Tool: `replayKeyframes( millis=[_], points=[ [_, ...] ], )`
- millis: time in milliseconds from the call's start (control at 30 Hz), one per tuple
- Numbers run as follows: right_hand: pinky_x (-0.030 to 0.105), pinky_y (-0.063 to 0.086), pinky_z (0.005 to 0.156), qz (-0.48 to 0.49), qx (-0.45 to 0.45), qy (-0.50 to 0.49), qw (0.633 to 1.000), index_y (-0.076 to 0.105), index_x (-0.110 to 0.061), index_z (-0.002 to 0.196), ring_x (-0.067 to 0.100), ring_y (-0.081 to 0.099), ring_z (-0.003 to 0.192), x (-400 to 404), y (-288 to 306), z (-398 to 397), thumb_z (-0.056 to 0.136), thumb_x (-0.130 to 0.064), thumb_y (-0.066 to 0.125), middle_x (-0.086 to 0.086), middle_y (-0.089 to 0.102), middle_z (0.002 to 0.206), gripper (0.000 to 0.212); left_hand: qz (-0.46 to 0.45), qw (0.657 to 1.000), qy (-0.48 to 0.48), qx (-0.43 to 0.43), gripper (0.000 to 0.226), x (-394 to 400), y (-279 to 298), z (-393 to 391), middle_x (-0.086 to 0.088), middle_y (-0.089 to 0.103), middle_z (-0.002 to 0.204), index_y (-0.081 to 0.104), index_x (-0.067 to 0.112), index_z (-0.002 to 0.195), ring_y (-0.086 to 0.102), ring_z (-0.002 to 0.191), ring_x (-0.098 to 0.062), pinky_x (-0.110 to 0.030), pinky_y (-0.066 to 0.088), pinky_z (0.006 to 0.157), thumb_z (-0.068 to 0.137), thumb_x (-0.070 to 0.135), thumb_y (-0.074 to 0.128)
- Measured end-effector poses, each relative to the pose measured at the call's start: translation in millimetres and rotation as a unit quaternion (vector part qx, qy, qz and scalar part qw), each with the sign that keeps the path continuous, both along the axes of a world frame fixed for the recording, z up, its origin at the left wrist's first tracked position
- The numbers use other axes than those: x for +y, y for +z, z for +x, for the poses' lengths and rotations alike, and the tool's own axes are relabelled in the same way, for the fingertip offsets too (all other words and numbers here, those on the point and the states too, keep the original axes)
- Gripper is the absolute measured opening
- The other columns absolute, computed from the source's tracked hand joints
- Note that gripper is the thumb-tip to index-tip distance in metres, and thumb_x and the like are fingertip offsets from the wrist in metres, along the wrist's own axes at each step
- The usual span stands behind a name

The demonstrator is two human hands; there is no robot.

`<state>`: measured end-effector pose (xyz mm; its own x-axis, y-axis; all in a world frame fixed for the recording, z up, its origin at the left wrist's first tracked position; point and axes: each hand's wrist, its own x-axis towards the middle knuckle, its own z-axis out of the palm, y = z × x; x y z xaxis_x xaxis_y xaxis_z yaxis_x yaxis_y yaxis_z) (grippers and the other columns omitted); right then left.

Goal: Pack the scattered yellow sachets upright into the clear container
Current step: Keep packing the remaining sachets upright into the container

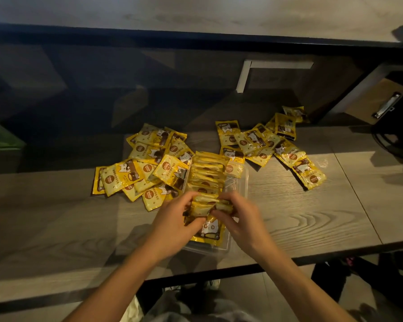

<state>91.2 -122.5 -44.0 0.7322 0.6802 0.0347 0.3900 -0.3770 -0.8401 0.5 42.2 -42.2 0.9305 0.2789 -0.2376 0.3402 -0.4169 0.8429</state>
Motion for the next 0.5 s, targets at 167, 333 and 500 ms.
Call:
replayKeyframes(
  millis=[167, 333, 500],
  points=[
    [0.019, 0.05, 0.073, -0.016, -0.033, 0.04, 0.999, 0.055, -0.019, 0.107, 0.0, 0.057, 0.092, 0.4, -9.0, -6.5, 0.091, -0.018, 0.067, -0.007, 0.059, 0.103, 0.02, 0.126, 0.992, -0.009, 0.008, 0.035, -2.5, -8.4, -9.4, 0.026, 0.052, 0.105, 0.055, 0.038, 0.112, 0.035, 0.131, -0.02, -0.04, 0.034, 0.108, 0.082, 0.032, 0.072],
    [0.017, 0.045, 0.074, -0.022, -0.053, 0.053, 0.997, 0.049, -0.022, 0.105, 0.002, 0.054, 0.092, 6.5, -10.9, -9.6, 0.091, -0.016, 0.065, -0.01, 0.055, 0.104, 0.022, 0.194, 0.978, -0.006, -0.07, 0.033, -5.2, -13.2, -13.5, 0.011, 0.057, 0.11, 0.065, 0.019, 0.105, 0.051, 0.118, -0.018, -0.046, 0.035, 0.108, 0.075, 0.017, 0.078],
    [0.02, 0.049, 0.074, -0.059, -0.08, 0.072, 0.992, 0.044, -0.027, 0.115, 0.006, 0.056, 0.098, 0.3, -12.7, -16.9, 0.092, -0.027, 0.064, -0.01, 0.053, 0.113, 0.03, 0.173, 0.979, -0.012, -0.106, 0.029, -4.2, -20.3, -18.7, 0.015, 0.05, 0.113, 0.066, 0.016, 0.102, 0.044, 0.119, -0.008, -0.034, 0.033, 0.104, 0.075, 0.012, 0.076]
  ],
)
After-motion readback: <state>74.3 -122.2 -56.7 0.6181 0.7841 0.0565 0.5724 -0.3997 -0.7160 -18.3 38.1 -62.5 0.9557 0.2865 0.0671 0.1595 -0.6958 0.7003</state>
